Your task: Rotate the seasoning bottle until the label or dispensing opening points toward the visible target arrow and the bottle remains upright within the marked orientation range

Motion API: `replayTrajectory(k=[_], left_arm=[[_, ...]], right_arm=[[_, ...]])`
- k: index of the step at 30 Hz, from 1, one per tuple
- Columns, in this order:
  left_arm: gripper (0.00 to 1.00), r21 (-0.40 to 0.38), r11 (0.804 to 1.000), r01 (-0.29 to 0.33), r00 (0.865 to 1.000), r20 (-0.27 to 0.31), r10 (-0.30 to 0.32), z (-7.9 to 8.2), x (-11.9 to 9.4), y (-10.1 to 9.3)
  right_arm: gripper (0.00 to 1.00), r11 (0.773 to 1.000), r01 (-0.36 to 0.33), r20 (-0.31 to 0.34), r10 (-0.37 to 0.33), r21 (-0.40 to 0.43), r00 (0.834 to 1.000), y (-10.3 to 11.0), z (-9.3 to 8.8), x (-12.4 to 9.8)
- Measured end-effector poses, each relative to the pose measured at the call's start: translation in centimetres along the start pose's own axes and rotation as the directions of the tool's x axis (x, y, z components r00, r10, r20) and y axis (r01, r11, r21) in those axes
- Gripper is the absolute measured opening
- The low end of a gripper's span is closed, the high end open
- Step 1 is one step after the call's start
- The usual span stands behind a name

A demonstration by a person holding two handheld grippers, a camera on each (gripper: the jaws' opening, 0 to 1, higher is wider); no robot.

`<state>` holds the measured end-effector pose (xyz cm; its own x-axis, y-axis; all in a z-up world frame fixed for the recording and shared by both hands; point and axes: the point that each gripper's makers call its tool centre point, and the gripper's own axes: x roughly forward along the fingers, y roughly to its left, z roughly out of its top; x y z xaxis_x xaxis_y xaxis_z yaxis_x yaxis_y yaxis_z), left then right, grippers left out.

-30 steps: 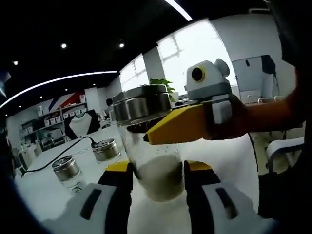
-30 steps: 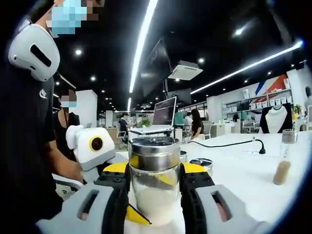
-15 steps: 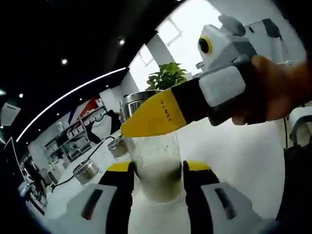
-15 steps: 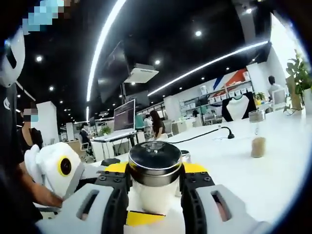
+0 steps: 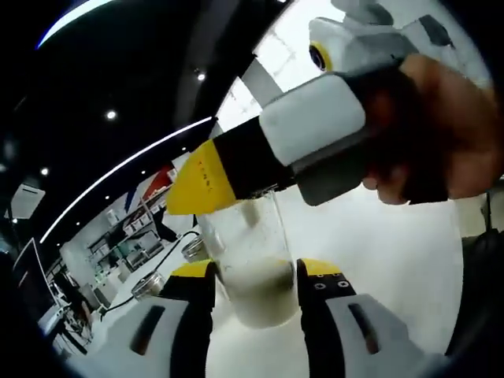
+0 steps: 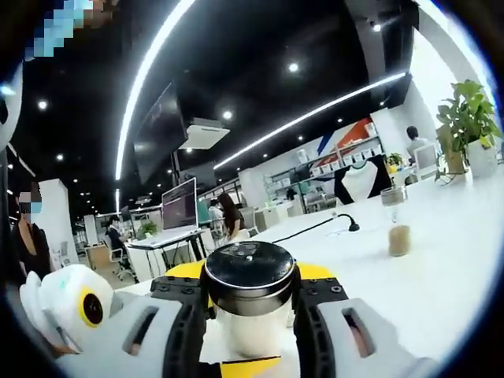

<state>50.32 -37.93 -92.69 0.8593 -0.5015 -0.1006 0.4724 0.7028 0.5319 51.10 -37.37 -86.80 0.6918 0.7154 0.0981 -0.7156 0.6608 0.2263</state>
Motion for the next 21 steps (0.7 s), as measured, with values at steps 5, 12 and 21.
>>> replayTrajectory(k=[5,12,21], left_arm=[[0.44,-0.133,0.983,0.128,0.987,0.117,-0.112,1.1,-0.1,-0.7],[0.42,-0.298,0.905,0.303,0.941,0.242,-0.236,2.4,-0.5,-1.3],[0.42,-0.340,0.852,0.398,0.905,0.295,-0.306,3.0,-0.5,-1.7]], right_arm=[[0.39,0.991,-0.106,-0.035,0.104,-0.079,0.994,0.6,0.5,-0.2],[0.39,0.936,-0.329,-0.109,0.317,-0.123,0.942,1.9,1.1,-1.1],[0.39,0.870,-0.461,-0.153,0.439,-0.174,0.885,3.0,1.6,-1.9]])
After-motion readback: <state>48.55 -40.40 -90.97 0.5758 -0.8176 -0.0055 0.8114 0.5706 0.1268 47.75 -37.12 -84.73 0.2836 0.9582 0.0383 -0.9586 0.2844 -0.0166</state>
